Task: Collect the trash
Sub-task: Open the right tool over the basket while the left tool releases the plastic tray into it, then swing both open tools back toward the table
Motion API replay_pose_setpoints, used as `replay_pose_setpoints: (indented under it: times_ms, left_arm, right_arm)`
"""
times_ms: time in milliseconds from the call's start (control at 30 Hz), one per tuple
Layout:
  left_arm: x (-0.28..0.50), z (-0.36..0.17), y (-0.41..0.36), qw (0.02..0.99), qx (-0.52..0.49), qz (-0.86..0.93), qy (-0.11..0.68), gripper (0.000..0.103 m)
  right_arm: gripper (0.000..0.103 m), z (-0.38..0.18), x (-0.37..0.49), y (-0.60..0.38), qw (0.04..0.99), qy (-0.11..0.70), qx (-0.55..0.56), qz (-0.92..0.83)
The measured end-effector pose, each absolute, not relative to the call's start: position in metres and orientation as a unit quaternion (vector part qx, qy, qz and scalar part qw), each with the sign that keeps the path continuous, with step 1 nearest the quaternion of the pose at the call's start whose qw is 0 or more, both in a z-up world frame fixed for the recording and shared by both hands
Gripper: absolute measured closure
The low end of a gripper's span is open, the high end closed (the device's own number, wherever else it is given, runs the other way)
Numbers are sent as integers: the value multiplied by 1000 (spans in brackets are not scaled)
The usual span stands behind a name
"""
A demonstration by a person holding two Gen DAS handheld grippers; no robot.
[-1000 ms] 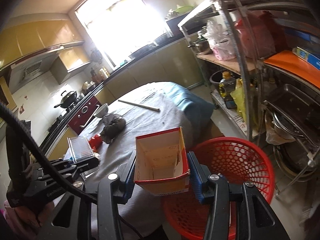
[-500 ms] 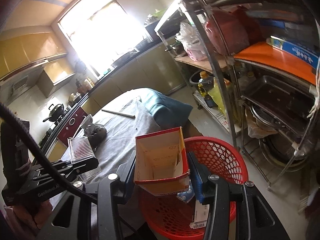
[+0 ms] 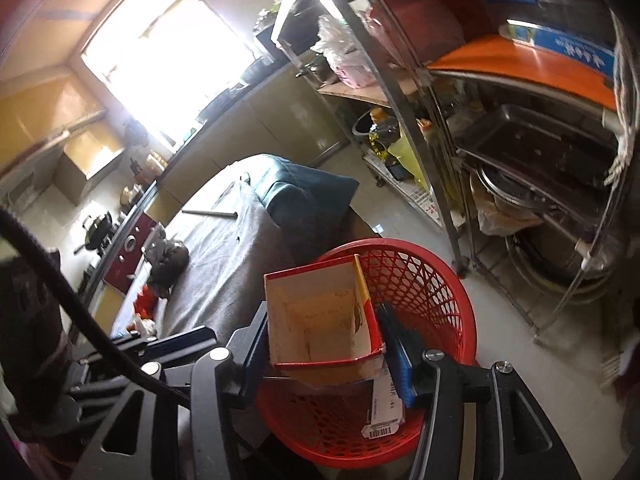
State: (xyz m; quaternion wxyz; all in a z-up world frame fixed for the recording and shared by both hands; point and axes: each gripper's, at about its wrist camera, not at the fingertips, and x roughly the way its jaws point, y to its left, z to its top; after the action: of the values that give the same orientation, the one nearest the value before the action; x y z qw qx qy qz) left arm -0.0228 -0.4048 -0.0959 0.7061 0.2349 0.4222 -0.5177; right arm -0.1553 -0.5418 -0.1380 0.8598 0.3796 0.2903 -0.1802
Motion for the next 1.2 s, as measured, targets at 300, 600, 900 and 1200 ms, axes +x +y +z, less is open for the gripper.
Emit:
replay_pose_setpoints:
  times_ms: [300,600,900,1200]
  left_arm:
    - [-12,-93,-389,720,227,-505,417,55]
    - [3,-86,-341,746,201,-474,423,51]
    - [30,-71,-271,786,147,-427,423,44]
    - [41,-58,-228,814,113,-401,405,41]
  right_arm:
    - [47,-140,-158,-551,851,281,405,-183]
    - [45,-128,-146,-537,863,275,395,-155]
    - [37,-114,-129,-519,873,285,369,-140]
    - [36,-107,-119,-503,877,302,344,-148]
